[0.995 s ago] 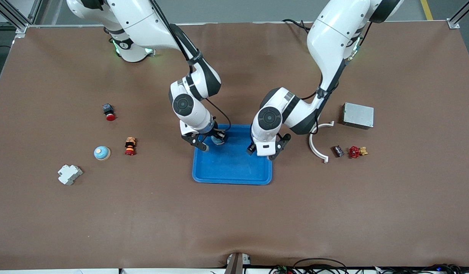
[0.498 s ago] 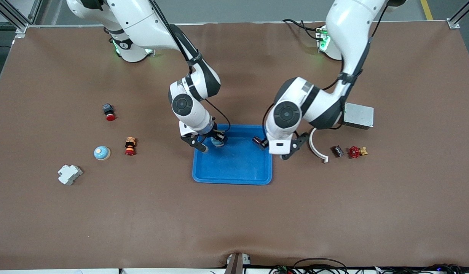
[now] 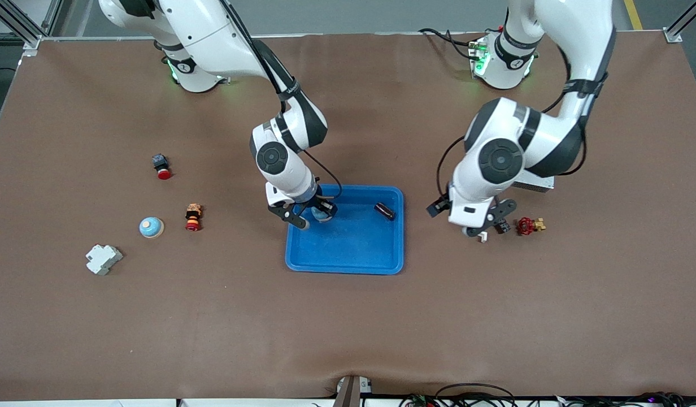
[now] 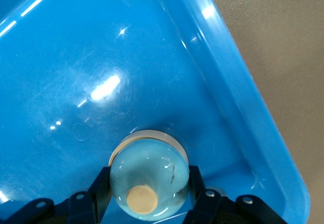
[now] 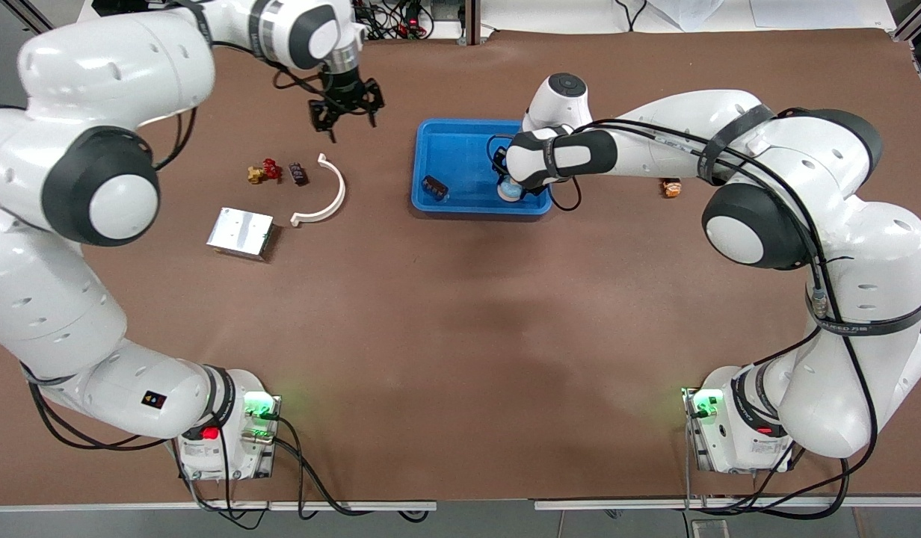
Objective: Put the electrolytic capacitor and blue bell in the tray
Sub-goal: 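Move the left gripper to the second capacitor while the right gripper withdraws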
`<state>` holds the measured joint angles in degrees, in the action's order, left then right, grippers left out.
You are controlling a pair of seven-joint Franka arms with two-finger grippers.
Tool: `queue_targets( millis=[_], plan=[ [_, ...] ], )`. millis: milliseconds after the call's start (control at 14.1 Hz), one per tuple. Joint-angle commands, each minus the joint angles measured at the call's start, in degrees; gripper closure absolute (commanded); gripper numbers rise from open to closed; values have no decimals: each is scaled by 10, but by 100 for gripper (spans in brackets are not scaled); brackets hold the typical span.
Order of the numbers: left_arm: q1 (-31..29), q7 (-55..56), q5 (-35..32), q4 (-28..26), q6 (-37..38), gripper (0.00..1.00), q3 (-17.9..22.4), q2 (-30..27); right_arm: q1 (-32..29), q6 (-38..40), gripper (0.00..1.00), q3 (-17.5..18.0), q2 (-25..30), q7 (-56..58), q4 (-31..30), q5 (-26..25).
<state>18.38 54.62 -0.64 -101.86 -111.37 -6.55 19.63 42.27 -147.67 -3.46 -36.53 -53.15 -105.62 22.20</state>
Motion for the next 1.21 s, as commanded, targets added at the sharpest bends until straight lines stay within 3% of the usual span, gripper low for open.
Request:
queue_targets(
  millis=[0, 355, 427, 498, 569, 995, 1137],
  plan=[
    [-35, -63, -34, -49, -6, 0, -4, -36, 8, -2, 100, -8, -13, -5, 11, -10],
    [-97, -170, -68, -82, -51, 0, -6, -49, 8, -3, 99, -8, -16, -6, 11, -9],
    [-108, -183, -68, -99, -85, 0, -7, -55, 9, -3, 79, -8, -17, -6, 11, -9],
    [-120, -196, -68, -125, -128, 0, -6, -63, 11, -5, 25, -8, -17, -12, 11, -8],
    [-129, -214, -68, -155, -167, 0, -6, -73, 12, -12, 0, -8, -18, -27, 11, -11],
    [-169, -261, -68, -206, -262, 0, -5, -54, 36, -10, 0, -23, -16, -30, 19, -25],
    [-169, -254, -67, -204, -273, 0, -5, -32, 35, 38, 0, -25, -14, -30, 43, -37]
  ],
)
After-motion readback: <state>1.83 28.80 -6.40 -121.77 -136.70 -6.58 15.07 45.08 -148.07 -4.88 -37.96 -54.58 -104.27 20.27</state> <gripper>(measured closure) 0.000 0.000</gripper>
